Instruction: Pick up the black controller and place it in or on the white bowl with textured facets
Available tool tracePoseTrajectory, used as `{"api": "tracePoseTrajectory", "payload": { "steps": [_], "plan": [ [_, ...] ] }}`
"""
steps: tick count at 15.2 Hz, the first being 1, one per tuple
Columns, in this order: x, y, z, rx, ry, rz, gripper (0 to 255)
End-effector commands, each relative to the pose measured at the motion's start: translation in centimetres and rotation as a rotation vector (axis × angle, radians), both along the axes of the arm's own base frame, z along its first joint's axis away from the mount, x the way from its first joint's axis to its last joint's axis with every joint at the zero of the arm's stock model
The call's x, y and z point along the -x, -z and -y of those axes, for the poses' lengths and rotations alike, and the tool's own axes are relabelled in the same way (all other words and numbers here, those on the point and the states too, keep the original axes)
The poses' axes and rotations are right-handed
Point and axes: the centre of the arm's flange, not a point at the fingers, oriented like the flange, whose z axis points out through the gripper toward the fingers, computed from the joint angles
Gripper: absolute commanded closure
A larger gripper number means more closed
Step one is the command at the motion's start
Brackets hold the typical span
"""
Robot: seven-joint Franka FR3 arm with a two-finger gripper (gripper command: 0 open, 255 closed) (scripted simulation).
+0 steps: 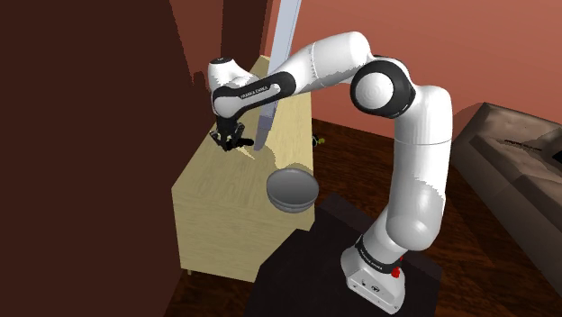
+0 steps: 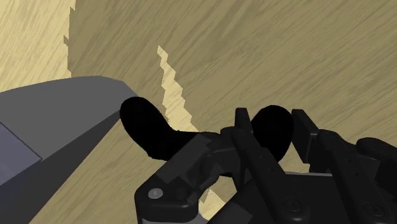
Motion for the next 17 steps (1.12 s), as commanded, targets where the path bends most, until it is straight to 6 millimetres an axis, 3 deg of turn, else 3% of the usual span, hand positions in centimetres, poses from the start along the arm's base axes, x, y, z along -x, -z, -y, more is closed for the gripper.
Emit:
{"api": "tracePoseTrajectory", "payload": {
  "steps": [1,17],
  "plan": [
    [0.0,-1.1,0.0,0.000,0.000,0.000,255],
    [0.0,-9.5,0.0,0.000,0.000,0.000,255]
  ]
}}
